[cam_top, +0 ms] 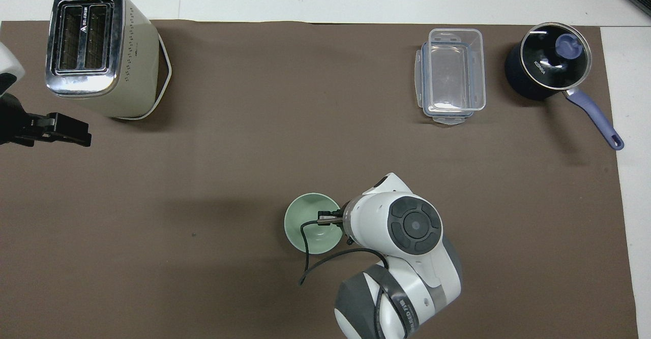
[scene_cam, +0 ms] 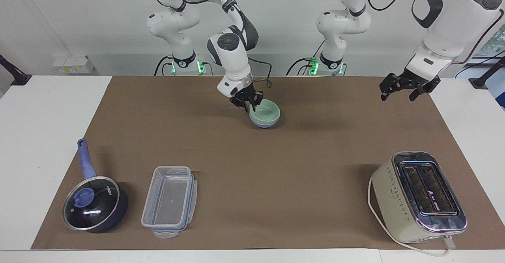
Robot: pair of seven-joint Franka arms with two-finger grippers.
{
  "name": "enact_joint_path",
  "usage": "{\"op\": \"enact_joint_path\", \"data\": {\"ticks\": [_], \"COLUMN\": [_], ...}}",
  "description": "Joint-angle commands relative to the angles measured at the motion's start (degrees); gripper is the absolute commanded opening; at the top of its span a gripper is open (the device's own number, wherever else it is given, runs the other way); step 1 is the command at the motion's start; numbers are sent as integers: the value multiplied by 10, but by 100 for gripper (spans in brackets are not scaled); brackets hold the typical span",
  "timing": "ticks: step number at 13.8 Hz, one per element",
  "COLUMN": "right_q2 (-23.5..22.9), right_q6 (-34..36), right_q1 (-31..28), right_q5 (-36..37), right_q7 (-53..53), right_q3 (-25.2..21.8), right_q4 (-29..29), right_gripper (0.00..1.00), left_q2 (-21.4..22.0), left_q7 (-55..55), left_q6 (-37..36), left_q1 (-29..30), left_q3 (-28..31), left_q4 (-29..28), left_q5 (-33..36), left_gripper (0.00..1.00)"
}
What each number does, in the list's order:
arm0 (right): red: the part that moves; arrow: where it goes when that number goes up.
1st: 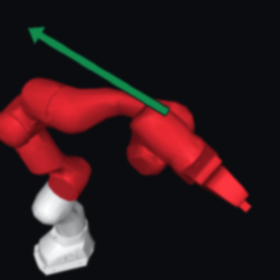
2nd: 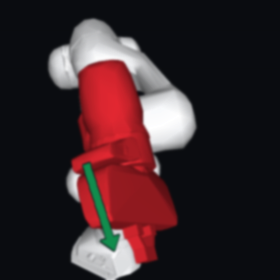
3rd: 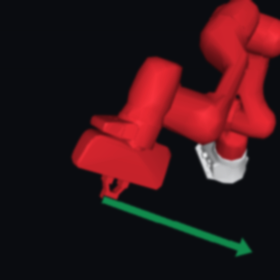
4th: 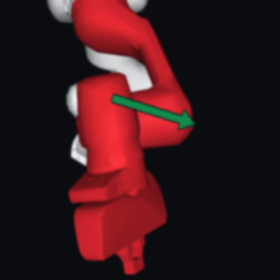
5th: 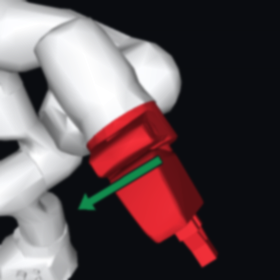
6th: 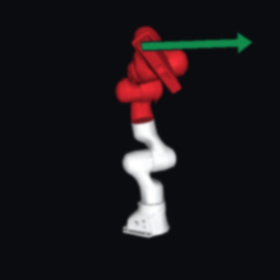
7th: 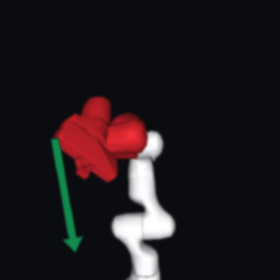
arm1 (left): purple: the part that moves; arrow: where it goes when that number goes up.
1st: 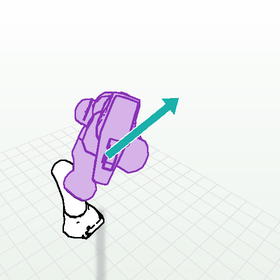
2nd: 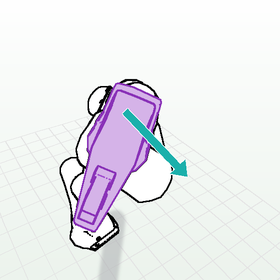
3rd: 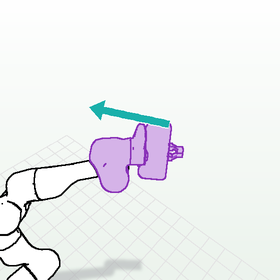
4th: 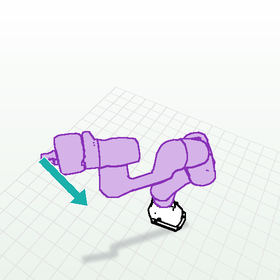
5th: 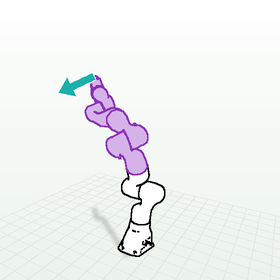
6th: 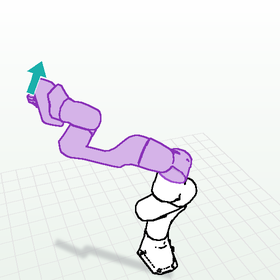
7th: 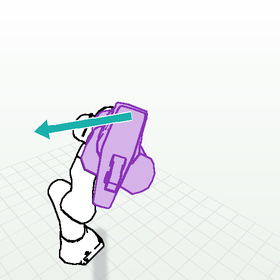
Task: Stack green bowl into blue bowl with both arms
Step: 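Open the right gripper and pull it away from the bowls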
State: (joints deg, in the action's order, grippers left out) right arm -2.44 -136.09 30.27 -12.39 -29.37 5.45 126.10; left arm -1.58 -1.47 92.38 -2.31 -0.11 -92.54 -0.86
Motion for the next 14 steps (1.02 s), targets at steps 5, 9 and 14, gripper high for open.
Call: {"op": "enact_joint_path", "data": {"ticks": [5, 9, 14], "right_q2": [81, 91, 86], "right_q6": [69, 134, 247], "right_q1": [-93, -219, -321], "right_q5": [8, 30, 100], "right_q7": [7, 82, 135], "right_q3": [-10, -9, -8], "right_q4": [-16, -73, -181], "right_gripper": [100, 100, 100], "left_q2": [3, 3, 2], "left_q7": [2, 2, 2], "left_q6": [-7, -6, -7], "left_q1": [6, 6, 6], "left_q3": [-5, -5, -5], "left_q4": [2, 2, 2], "left_q5": [11, 11, 11], "left_gripper": [100, 100, 100]}}
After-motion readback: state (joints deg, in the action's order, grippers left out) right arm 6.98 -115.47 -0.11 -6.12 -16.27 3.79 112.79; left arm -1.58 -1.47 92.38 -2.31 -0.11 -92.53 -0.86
